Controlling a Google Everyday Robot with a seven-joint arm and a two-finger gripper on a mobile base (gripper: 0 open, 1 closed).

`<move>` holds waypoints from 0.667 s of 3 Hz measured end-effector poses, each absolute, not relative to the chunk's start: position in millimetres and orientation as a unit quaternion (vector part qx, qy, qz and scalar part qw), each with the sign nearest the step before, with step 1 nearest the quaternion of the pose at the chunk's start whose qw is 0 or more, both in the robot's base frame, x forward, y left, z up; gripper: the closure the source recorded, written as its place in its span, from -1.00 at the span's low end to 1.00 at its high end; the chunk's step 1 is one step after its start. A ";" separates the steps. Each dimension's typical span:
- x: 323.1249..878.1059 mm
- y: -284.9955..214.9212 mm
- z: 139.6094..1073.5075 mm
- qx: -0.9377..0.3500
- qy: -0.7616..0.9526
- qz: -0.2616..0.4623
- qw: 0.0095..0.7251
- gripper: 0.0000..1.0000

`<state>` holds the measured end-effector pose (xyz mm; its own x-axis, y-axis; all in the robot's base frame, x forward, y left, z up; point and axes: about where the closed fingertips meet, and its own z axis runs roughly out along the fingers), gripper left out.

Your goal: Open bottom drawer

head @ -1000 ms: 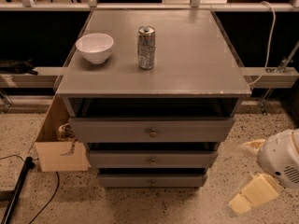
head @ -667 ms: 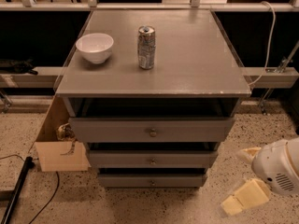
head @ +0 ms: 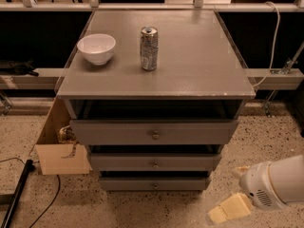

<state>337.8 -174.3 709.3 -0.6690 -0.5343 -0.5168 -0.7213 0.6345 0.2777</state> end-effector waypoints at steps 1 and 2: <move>343.3 -169.8 678.3 -0.347 0.889 0.234 0.185 -1.00; 353.8 -166.7 646.2 -0.344 0.894 0.233 0.166 -1.00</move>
Offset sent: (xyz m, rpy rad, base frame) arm 0.0300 0.0107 -0.1062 -0.0470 0.1129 -0.0185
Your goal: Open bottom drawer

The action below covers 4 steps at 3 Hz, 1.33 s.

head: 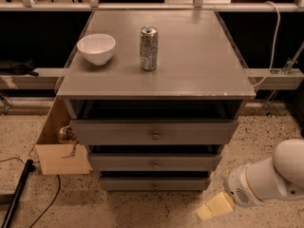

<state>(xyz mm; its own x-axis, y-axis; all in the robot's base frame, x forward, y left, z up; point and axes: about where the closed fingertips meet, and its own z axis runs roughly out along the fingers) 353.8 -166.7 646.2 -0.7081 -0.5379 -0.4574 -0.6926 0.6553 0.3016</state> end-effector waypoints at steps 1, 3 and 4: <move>360.5 -165.6 615.3 -0.341 0.899 0.233 0.146 -1.00; 367.7 -153.4 591.5 -0.332 0.899 0.239 0.156 -1.00; 383.5 -143.8 551.4 -0.319 0.904 0.246 0.143 -1.00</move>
Offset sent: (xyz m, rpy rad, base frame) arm 0.0053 0.0005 -0.0238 -0.0110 0.0300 -0.0008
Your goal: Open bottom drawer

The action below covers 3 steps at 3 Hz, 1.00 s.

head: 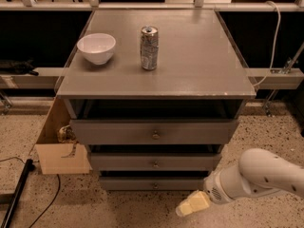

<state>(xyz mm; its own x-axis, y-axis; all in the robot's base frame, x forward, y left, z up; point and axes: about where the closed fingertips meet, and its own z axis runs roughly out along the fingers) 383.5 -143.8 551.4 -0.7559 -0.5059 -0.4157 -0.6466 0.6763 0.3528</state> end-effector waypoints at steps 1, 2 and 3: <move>403.3 -131.6 506.4 -0.299 0.913 0.244 0.131 -1.00; 433.1 -140.3 431.3 -0.254 0.939 0.191 0.134 -1.00; 431.2 -138.7 431.3 -0.258 0.936 0.192 0.141 -1.00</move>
Offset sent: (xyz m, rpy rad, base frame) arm 0.0617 0.0085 -0.1377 -0.1196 0.0172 -0.1933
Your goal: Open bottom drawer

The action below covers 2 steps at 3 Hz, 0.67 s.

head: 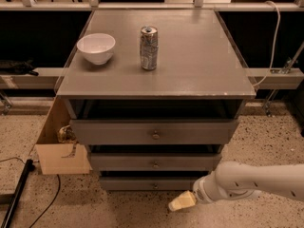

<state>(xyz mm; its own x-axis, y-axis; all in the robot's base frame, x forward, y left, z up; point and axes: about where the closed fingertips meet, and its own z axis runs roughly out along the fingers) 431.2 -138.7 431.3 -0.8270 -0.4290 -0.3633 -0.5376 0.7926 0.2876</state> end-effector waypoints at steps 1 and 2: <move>431.5 -133.2 432.2 -0.270 0.930 0.192 0.161 -1.00; 451.1 -125.0 423.6 -0.299 0.920 0.170 0.187 -1.00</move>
Offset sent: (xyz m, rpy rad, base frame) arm 0.0548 0.0290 -0.0156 -0.0728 -0.2355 0.1207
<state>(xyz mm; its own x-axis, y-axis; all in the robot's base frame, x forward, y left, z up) 451.1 -125.0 423.6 -0.7514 -0.4860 -0.4463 -0.6135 0.7636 0.2014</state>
